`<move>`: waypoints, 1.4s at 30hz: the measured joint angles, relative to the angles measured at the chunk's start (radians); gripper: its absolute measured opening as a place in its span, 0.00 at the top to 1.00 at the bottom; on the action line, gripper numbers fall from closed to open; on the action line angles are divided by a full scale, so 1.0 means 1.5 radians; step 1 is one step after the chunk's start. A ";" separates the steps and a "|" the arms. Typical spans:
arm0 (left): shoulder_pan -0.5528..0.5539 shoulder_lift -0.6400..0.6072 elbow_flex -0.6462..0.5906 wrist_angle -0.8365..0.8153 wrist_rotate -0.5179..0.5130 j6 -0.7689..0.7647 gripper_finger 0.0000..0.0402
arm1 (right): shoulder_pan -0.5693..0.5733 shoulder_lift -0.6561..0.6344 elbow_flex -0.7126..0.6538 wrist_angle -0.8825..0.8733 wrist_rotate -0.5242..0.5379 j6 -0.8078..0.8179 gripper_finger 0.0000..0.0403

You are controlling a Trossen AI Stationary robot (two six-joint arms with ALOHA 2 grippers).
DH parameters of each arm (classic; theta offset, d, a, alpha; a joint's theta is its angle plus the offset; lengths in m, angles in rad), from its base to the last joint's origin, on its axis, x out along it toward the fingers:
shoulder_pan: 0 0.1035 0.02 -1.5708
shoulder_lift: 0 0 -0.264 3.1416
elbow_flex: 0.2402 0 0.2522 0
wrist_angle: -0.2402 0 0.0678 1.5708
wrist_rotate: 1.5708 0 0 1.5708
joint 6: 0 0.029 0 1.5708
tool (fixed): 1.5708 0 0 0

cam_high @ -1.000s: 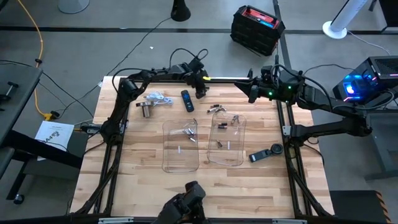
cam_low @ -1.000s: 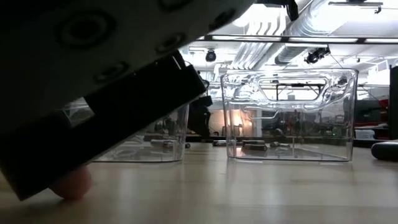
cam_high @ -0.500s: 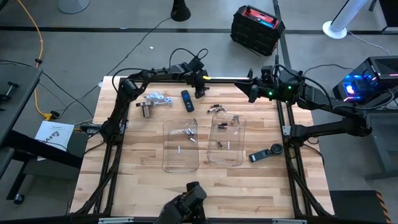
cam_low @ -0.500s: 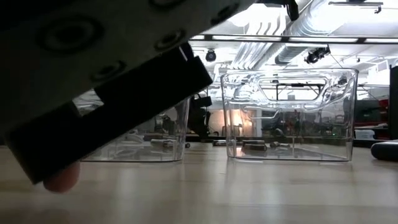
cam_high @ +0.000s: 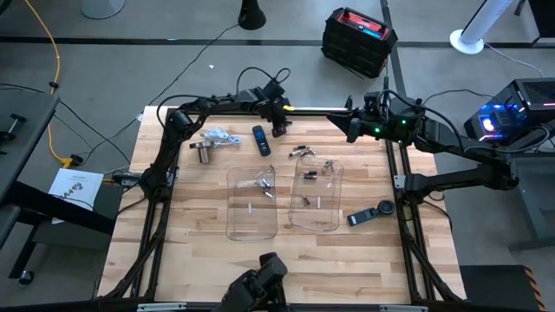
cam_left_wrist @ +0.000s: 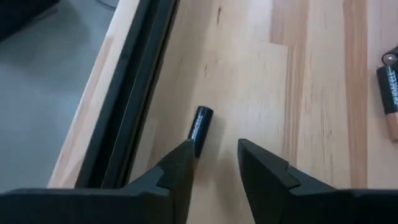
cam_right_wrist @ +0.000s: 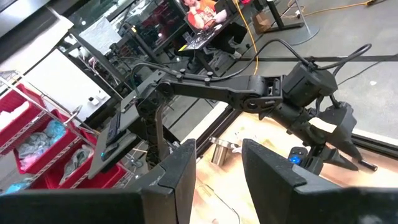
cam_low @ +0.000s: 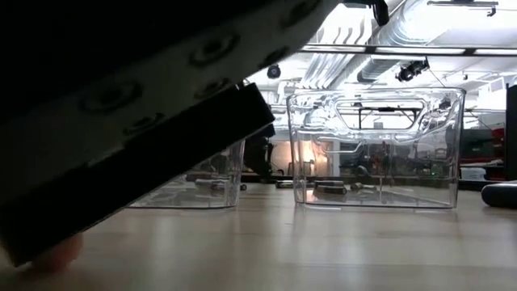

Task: Sort batteries
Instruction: Put the black battery into the right transparent bin

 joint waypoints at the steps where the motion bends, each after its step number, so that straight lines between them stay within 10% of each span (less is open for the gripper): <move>1: 0.000 0.000 0.000 -0.001 -0.001 -0.004 0.76 | 0.000 0.000 0.000 0.000 0.000 0.000 0.69; 7: -0.001 -0.001 0.001 -0.037 -0.016 -0.029 0.98 | 0.000 0.000 0.000 0.000 -0.017 0.000 0.69; 14: -0.020 -0.008 0.014 -0.213 -0.040 0.150 0.99 | 0.000 0.000 0.000 0.000 -0.018 -0.004 0.69; 24: -0.016 -0.092 0.011 -0.174 -0.075 0.097 0.98 | 0.000 0.000 0.000 -0.001 -0.018 -0.017 0.69; 42: -0.007 0.000 0.013 -0.023 -0.040 0.021 0.55 | 0.000 0.000 0.000 -0.030 -0.016 -0.003 0.69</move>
